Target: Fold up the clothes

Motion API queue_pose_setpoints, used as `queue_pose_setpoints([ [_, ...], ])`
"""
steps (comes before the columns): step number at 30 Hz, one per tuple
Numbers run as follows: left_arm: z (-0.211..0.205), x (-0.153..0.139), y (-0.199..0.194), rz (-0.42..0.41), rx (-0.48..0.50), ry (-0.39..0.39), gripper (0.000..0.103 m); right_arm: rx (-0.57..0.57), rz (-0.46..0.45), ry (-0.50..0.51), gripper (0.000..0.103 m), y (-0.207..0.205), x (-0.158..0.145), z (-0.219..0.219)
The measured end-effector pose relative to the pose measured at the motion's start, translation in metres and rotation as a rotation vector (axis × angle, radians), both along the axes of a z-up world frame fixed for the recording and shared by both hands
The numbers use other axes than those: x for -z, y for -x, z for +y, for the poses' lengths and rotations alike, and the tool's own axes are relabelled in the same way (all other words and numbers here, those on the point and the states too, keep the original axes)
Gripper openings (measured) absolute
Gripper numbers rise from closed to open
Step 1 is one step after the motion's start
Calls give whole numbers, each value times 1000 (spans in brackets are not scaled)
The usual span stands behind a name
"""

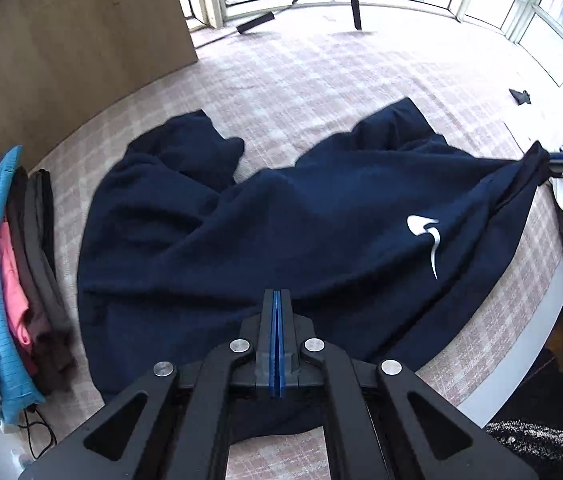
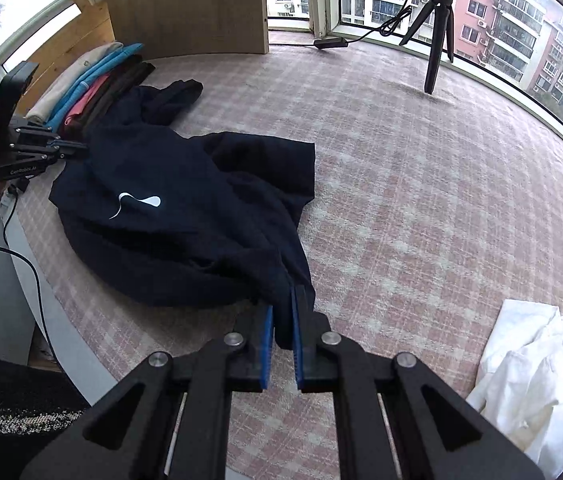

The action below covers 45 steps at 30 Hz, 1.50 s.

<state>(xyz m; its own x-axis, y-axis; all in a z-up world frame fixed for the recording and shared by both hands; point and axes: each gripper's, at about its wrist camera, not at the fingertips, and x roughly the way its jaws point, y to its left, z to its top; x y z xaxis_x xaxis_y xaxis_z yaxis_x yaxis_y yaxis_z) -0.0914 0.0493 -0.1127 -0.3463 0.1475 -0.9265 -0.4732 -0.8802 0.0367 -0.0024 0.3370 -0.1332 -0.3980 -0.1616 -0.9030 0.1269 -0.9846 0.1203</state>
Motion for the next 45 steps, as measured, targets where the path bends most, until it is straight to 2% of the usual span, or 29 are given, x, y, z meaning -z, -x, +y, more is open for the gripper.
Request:
queue_pose_setpoints([
  [3,-11,-35,32,39,-12,-45,0,4,26,11,8,13,-7,-2],
  [5,0,-39,32,22,43,-64,0,13,23,-5,8,25,-6,-1],
  [6,9,-32,25,-3,86,-68,7,10,17,-17,8,27,-4,-1],
  [8,28,-14,9,-63,181,-75,31,7,1,-31,8,31,1,0],
  [9,34,-3,-2,-94,216,-73,53,8,-9,-27,8,31,4,1],
  [10,40,10,-13,-117,239,-57,62,12,-17,-22,8,32,8,3],
  [12,52,35,-34,-161,279,-19,63,18,-25,-19,8,30,11,5],
  [14,54,57,-42,-187,270,27,63,19,-30,-22,8,29,13,5],
  [15,54,67,-45,-199,263,50,59,19,-30,-25,8,28,14,4],
  [16,51,73,-44,-202,248,69,35,18,-30,-28,8,28,14,3],
  [17,47,79,-41,-202,232,88,15,17,-31,-31,8,28,14,2],
  [18,42,78,-36,-213,202,76,3,15,-29,-34,8,28,14,1],
  [19,35,71,-29,-222,171,29,1,14,-28,-36,8,28,14,0],
  [21,23,45,-17,-182,137,-27,1,15,-19,-35,8,26,11,-1],
  [24,12,-11,9,-23,99,-51,1,16,-3,-22,8,23,7,-3],
  [26,9,-33,41,68,64,-55,3,18,4,-8,8,26,6,-5],
  [27,11,-30,60,87,49,-15,13,18,6,-3,8,28,6,-7],
  [28,14,-26,80,101,32,34,37,16,2,-7,8,32,9,-8],
  [29,15,-16,97,112,-6,113,50,14,-3,-11,8,36,11,-10],
  [30,13,-10,104,112,-18,163,53,13,-8,-16,8,40,14,-11],
  [31,12,-5,108,109,-22,203,53,11,-12,-17,8,44,16,-12],
  [35,-10,-20,71,128,-4,157,52,17,-13,-19,8,53,22,-7],
  [39,-5,-29,14,137,66,102,51,38,-33,-10,8,59,34,5],
  [42,18,-11,-14,19,131,-51,51,41,-50,5,8,62,42,10],
  [44,43,10,-27,-17,183,-35,51,32,-54,5,8,63,43,9],
  [45,57,21,-34,-32,209,-20,46,26,-55,4,8,64,44,8],
])
